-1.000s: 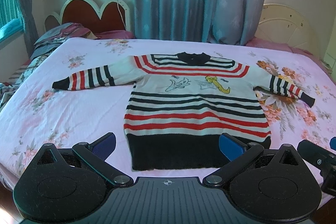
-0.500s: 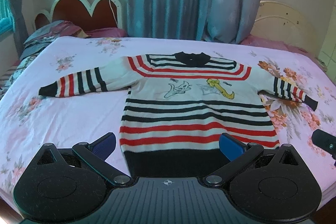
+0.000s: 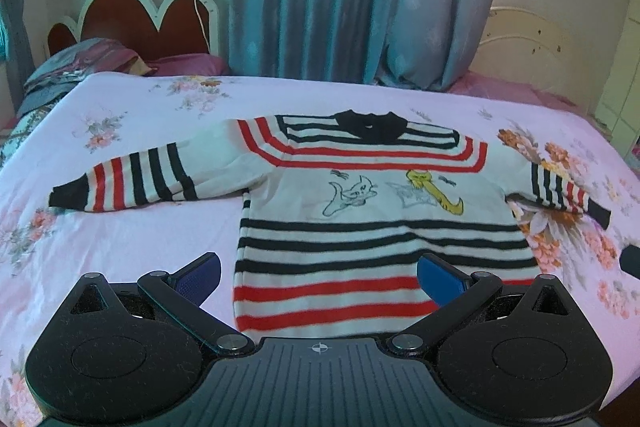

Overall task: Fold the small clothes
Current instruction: 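Grasp the black cuff of the sleeve nearest the right gripper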

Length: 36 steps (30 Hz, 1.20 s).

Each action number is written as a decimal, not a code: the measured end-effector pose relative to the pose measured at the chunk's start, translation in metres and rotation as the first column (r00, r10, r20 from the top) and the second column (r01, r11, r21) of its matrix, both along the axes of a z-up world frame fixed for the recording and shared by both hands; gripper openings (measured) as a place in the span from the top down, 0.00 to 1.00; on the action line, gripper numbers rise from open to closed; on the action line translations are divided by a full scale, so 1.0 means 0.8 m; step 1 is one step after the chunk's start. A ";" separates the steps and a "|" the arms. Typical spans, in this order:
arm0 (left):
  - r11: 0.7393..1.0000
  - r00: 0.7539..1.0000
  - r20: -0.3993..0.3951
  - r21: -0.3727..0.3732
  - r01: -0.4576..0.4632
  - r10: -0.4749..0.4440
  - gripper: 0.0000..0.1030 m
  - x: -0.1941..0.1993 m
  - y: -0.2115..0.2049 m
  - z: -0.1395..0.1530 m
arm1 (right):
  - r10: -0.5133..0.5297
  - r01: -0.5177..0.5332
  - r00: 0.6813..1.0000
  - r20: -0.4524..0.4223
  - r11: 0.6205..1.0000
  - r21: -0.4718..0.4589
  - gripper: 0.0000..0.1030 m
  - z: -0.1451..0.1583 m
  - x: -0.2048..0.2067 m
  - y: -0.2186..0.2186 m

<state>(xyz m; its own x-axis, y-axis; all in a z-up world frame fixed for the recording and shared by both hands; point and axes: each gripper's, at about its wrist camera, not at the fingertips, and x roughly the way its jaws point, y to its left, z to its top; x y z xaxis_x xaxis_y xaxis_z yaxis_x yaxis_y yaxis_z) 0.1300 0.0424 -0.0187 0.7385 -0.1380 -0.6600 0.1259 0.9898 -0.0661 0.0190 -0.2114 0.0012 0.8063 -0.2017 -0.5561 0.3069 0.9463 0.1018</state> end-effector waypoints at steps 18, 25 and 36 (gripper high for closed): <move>0.997 0.997 -0.001 0.014 -0.072 0.072 0.00 0.100 -0.035 -0.031 | -0.043 0.043 0.999 -0.012 0.999 0.029 0.10 -0.025 0.083 -0.076; 0.993 0.993 -0.007 0.033 -0.114 0.114 0.00 0.152 -0.073 -0.050 | -0.064 0.067 0.997 -0.050 0.996 0.062 0.18 -0.051 0.137 -0.145; 0.989 0.990 -0.033 0.070 -0.132 0.135 0.00 0.222 -0.137 -0.090 | -0.203 0.224 0.967 -0.153 0.965 0.136 0.24 -0.118 0.202 -0.282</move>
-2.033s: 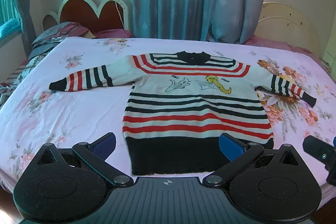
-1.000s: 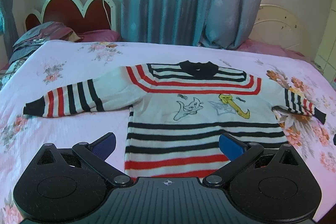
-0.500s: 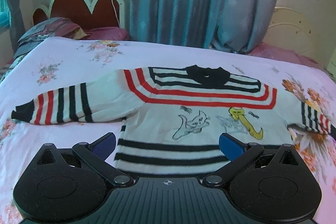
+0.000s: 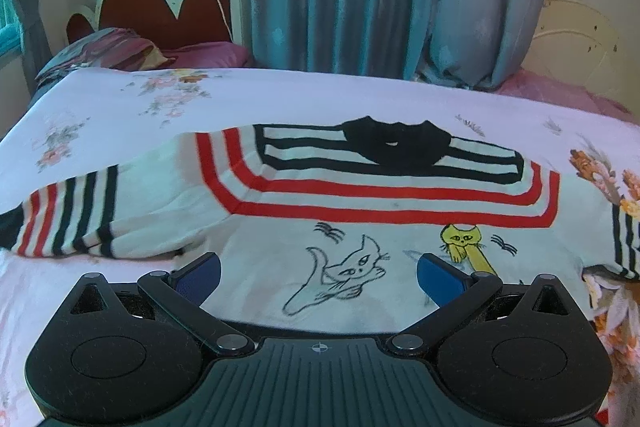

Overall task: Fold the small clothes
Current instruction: 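Grasp the black cuff of the sleeve nearest the right gripper, then fold the held sleeve over the body with right gripper while left grasps other cuff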

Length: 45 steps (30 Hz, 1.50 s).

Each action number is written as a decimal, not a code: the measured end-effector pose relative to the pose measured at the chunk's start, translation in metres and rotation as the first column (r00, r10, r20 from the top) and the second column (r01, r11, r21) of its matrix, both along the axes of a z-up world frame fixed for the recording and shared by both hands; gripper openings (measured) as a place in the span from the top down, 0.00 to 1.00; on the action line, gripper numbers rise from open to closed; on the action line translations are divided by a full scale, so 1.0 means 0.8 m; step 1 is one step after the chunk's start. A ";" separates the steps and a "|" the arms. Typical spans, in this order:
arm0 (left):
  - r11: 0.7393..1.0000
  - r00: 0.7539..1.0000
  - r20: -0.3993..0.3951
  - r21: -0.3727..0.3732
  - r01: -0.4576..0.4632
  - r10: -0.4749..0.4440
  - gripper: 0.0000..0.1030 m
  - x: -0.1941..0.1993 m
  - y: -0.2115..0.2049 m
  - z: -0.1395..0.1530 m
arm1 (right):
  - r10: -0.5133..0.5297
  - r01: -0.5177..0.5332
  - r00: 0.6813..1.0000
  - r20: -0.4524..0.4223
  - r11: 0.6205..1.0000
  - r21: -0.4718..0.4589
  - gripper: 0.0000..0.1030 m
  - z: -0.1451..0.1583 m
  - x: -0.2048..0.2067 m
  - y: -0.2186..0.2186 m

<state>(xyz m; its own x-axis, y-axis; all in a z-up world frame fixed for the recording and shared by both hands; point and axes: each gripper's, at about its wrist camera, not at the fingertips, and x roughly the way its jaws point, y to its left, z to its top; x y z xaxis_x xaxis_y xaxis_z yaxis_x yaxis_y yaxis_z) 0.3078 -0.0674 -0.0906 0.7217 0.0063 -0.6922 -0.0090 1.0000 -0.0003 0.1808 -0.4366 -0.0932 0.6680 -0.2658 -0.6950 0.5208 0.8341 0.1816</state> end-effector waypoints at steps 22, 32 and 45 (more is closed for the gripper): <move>0.997 0.998 -0.047 0.077 -0.026 0.030 0.00 0.056 -0.043 -0.034 | -0.267 0.260 0.964 0.014 0.946 0.194 0.54 -0.083 0.065 -0.162; 0.997 0.999 -0.033 0.071 0.006 -0.004 0.00 0.058 -0.040 -0.032 | -0.246 0.239 0.965 0.086 0.968 0.079 0.88 -0.066 0.075 -0.154; 0.999 0.999 -0.017 -0.004 -0.051 0.050 0.00 0.065 0.005 -0.010 | 0.415 -0.398 0.897 0.152 0.908 -0.135 0.88 -0.005 0.160 0.096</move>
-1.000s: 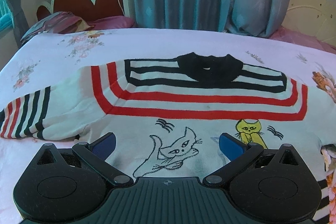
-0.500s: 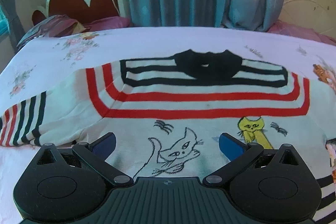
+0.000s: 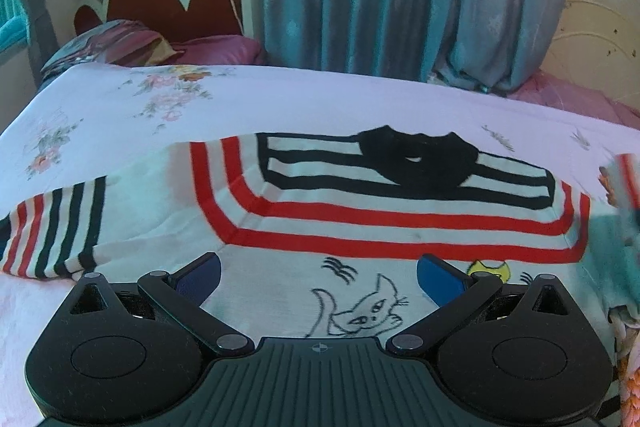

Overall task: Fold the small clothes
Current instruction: 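Fold the held sleeve over the body with right gripper while left grasps other cuff, then fold the held sleeve across the body with the left gripper and release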

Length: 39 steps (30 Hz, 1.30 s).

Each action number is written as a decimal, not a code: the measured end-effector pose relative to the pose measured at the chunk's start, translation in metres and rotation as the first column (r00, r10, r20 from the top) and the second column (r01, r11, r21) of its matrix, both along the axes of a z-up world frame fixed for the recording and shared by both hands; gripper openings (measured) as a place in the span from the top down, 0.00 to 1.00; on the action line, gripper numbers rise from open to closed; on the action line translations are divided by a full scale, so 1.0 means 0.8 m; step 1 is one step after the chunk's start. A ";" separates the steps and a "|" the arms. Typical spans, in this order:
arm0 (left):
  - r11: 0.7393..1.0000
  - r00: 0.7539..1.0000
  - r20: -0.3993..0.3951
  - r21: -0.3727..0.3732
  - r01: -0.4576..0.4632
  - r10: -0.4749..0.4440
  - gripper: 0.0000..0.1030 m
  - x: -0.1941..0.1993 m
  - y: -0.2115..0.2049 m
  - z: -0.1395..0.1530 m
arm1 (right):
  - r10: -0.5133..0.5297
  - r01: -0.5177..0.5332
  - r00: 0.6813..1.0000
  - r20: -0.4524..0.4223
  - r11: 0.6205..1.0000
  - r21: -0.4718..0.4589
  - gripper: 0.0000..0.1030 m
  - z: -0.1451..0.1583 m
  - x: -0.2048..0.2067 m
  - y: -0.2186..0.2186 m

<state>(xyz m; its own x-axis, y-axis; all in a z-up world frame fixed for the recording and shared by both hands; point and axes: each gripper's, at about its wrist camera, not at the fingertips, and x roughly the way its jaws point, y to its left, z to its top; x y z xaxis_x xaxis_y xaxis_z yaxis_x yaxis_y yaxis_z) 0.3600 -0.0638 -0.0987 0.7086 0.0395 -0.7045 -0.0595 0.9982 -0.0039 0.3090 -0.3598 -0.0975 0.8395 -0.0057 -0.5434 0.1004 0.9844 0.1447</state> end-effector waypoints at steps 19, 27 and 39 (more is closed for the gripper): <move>0.915 0.968 -0.150 -0.381 0.132 -0.201 0.00 0.022 -0.041 -0.060 | 0.171 -0.180 0.980 -0.101 0.980 -0.089 0.51 -0.021 -0.042 0.048; 0.891 0.968 -0.188 -0.449 0.066 -0.166 0.35 0.031 -0.048 -0.097 | 0.016 -0.033 0.986 -0.168 0.995 -0.098 0.51 -0.055 -0.063 -0.009; 0.895 0.980 0.054 -0.400 0.199 -0.194 0.94 0.041 -0.029 -0.034 | -0.025 0.006 0.977 -0.213 0.996 -0.089 0.55 -0.083 -0.021 -0.005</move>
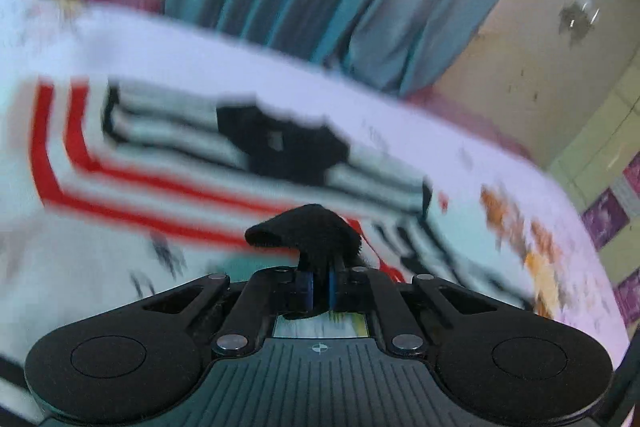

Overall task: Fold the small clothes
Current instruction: 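Fold the held sleeve across the body with the left gripper and release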

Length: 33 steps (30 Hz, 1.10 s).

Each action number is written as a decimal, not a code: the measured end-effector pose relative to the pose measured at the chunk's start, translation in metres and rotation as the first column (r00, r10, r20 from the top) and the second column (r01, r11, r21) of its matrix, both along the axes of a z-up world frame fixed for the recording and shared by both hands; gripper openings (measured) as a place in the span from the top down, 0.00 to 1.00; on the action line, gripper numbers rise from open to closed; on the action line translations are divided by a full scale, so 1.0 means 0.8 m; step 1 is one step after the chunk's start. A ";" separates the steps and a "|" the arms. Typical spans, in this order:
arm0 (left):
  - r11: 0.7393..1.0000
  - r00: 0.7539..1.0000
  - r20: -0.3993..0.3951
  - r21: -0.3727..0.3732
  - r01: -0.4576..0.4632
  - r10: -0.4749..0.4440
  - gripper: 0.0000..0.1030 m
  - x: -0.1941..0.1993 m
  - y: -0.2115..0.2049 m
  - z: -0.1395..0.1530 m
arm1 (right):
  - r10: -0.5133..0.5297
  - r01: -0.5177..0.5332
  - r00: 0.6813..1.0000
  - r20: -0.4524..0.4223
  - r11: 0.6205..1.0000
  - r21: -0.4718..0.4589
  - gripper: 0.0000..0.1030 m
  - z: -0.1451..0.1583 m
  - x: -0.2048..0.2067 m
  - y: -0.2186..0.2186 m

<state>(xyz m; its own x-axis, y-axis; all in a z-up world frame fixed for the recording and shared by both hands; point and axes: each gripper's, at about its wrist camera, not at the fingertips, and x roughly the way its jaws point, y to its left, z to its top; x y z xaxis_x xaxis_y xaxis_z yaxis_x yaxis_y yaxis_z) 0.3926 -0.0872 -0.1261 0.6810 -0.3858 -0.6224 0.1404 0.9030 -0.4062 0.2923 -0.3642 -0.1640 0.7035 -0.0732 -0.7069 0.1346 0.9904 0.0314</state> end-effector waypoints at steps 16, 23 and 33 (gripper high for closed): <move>0.969 0.992 -0.057 0.226 -0.098 0.114 0.94 0.015 0.051 -0.053 | 0.010 -0.008 0.999 -0.041 0.999 0.036 0.76 -0.003 -0.002 -0.013; 0.946 0.978 0.065 0.248 -0.210 0.200 0.44 -0.012 0.068 -0.012 | -0.020 0.016 0.999 0.036 0.994 0.112 0.63 0.032 -0.008 -0.035; 0.953 0.999 -0.010 0.298 -0.044 0.049 0.44 0.027 0.012 -0.041 | -0.027 0.022 0.999 0.035 0.990 0.137 0.61 0.018 0.108 -0.052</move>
<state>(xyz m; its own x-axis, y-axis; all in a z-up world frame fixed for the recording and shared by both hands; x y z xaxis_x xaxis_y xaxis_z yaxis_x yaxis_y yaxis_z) 0.4142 -0.0776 -0.1586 0.6822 -0.1493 -0.7157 0.0909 0.9887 -0.1195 0.3788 -0.4056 -0.1496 0.7286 0.0050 -0.6849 0.1550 0.9728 0.1720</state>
